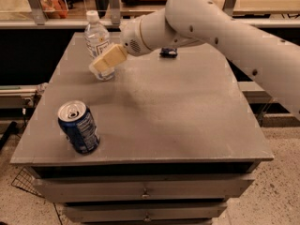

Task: Knock blue plastic bottle over

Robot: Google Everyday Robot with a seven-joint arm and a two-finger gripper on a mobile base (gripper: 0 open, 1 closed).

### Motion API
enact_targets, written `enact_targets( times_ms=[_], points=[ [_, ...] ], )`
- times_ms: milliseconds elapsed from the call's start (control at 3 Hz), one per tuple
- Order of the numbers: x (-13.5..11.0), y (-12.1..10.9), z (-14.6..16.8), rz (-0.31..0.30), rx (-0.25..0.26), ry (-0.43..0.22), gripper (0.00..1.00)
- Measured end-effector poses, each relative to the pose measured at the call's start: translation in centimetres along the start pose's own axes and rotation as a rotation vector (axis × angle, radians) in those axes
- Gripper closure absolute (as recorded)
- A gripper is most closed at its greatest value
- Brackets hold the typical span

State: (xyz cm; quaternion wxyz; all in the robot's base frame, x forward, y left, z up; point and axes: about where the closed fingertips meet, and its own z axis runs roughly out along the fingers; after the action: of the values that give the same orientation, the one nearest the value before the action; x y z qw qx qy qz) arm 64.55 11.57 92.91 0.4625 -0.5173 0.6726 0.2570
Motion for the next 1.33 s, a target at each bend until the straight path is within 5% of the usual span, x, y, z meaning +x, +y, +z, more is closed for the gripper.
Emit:
enact_targets(
  times_ms=[333,667,1333],
  points=[
    [-0.4,-0.3,2.2,0.085,0.005,-0.075,0.00],
    [-1.0,-0.2,4.6,0.193,0.011,-0.172,0.20],
    [-1.7,-0.8,4.8,0.246,0.052,-0.263,0.65]
  ],
)
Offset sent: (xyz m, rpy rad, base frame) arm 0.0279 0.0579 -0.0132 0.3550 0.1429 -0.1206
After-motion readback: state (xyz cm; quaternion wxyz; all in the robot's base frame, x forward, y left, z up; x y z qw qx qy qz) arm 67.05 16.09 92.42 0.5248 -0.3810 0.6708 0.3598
